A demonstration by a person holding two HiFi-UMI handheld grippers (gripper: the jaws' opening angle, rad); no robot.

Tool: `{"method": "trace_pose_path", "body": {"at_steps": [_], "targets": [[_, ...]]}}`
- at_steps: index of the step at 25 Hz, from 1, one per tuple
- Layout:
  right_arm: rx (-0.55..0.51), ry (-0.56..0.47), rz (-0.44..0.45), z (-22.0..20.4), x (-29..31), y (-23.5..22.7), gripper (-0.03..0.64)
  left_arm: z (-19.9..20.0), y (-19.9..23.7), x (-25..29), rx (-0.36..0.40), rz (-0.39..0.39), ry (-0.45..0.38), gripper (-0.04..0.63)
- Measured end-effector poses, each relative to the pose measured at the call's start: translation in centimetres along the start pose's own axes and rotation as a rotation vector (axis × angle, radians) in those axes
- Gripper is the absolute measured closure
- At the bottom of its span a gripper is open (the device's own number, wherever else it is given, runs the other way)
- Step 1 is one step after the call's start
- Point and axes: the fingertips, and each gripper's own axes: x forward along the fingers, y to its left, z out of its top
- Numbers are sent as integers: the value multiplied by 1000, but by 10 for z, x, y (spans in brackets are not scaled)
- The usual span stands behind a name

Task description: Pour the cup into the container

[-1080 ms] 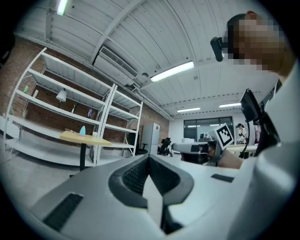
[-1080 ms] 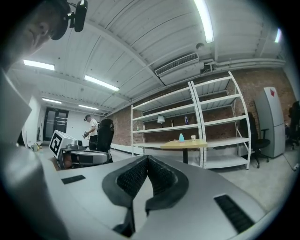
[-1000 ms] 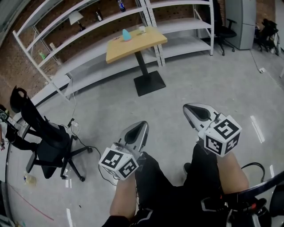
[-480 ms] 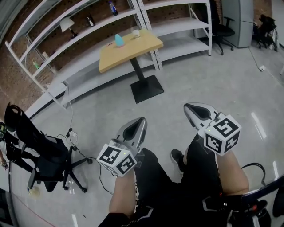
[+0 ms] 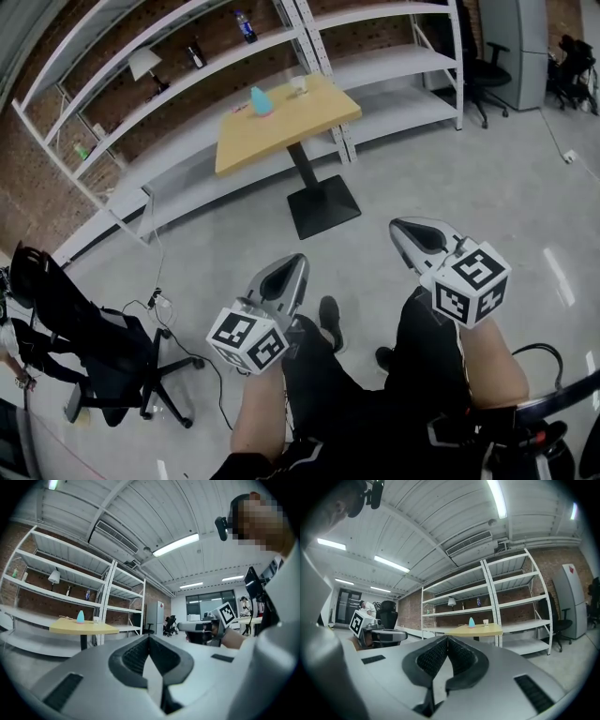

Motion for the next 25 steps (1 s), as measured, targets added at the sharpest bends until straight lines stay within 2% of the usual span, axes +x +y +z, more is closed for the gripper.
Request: {"method": "trace_pose_path", "body": {"at_steps": [5,11,16,20,25], "targets": [[17,-10,3,4,60,-26,617,3,46,20,18,17,-2,594],[-2,6,24,2,142,-45,615,9,126,49,-3,49,-29,594],[-21,12,9,1,205,-71,615,12,179,85,0,40,-28,594],[3,26,32,-2,251,-96,615,16,220,126,-8,32,-25,594],[26,21,21,-3,316,-132,615,20,271,171,3,12,-17,594]]}}
